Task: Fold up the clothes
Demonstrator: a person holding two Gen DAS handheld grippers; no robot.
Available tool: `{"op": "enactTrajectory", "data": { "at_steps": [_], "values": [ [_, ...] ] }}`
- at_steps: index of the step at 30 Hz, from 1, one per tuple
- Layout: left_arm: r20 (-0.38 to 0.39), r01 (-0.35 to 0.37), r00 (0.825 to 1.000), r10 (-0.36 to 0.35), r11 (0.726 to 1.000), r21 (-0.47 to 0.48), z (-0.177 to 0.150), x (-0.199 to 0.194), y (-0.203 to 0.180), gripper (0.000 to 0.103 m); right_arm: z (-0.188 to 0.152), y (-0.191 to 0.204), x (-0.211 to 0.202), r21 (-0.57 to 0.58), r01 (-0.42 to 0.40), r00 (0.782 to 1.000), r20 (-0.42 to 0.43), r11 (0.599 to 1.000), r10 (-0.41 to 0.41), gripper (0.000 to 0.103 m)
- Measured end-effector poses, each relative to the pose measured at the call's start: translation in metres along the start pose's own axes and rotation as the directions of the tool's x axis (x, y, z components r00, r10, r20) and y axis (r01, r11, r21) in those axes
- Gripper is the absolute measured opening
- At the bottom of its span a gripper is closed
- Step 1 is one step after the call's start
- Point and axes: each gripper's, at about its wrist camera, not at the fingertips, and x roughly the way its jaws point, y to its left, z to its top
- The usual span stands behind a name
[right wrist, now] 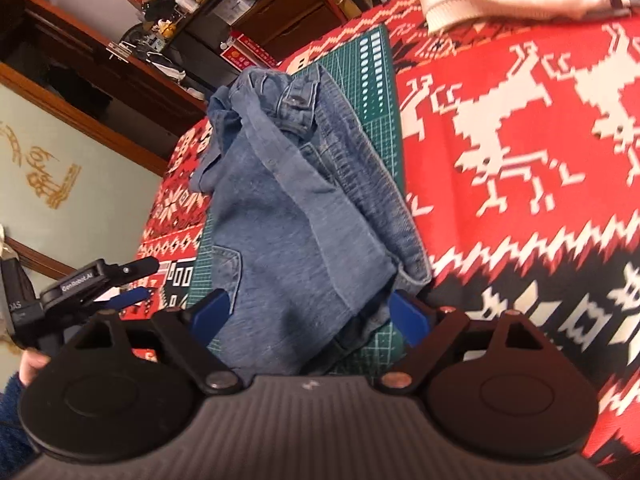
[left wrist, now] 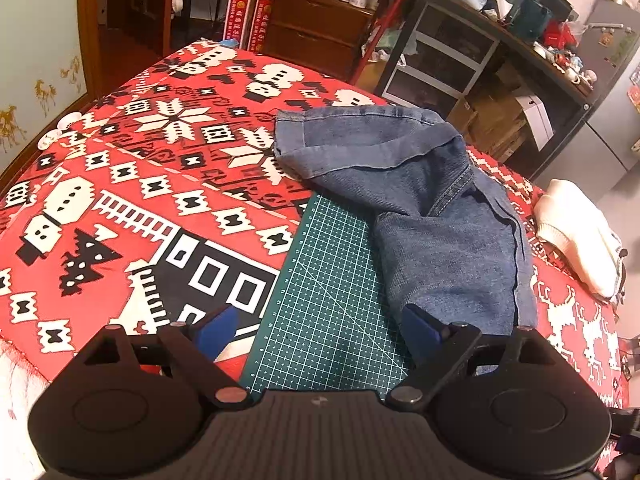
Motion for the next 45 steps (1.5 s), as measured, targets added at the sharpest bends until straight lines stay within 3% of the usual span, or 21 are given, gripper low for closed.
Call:
{"op": "enactTrajectory", "data": {
  "at_steps": [6, 8, 9, 17, 22, 29, 34, 37, 41, 45],
  "values": [
    [0.008, -0.012, 1.000, 0.012, 1.000, -0.008, 0.000, -0.005, 0.002, 0.089, 0.003, -0.002, 0.018, 0.035, 0.011, 1.000, 0.003, 0.999, -0.011, 0.071],
    [0.010, -0.016, 1.000, 0.016, 1.000, -0.014, 0.001, -0.006, 0.004, 0.089, 0.004, 0.001, 0.021, 0.017, 0.036, 0.999, 0.012, 0.999, -0.037, 0.053],
    [0.010, -0.017, 1.000, 0.017, 1.000, -0.018, 0.001, -0.006, 0.005, 0.089, 0.005, 0.002, 0.023, 0.007, 0.049, 0.999, 0.017, 0.999, -0.049, 0.050],
    [-0.006, -0.019, 1.000, 0.019, 0.999, -0.036, 0.002, -0.001, 0.007, 0.089, 0.007, 0.020, 0.014, -0.141, 0.119, 0.992, 0.051, 0.983, -0.113, 0.030],
    [-0.009, -0.007, 1.000, 0.007, 0.999, -0.039, 0.002, -0.001, 0.006, 0.089, 0.001, 0.055, 0.015, -0.324, 0.094, 0.995, 0.053, 0.941, -0.082, 0.030],
    [-0.016, 0.019, 1.000, -0.019, 1.000, -0.007, -0.002, -0.006, -0.003, 0.089, -0.011, 0.093, 0.041, -0.437, 0.012, 0.999, -0.024, 0.900, -0.025, 0.033],
    [-0.022, 0.026, 0.999, -0.026, 0.999, 0.029, -0.004, -0.004, -0.010, 0.089, -0.007, 0.083, 0.018, -0.406, 0.041, 0.999, 0.014, 0.913, -0.039, 0.036],
    [-0.027, 0.024, 0.999, -0.023, 0.999, 0.043, -0.002, -0.001, -0.012, 0.089, -0.005, 0.074, 0.003, -0.381, 0.067, 0.998, 0.041, 0.922, -0.055, 0.044],
    [-0.036, 0.020, 0.999, -0.017, 0.998, 0.067, 0.002, 0.005, -0.016, 0.089, -0.001, 0.044, -0.016, -0.314, 0.172, 0.985, 0.081, 0.934, -0.154, 0.055],
    [-0.050, 0.021, 0.999, -0.018, 0.997, 0.070, 0.006, 0.013, -0.021, 0.089, -0.001, 0.014, -0.020, -0.254, 0.259, 0.966, 0.082, 0.932, -0.246, 0.056]
  ]
}}
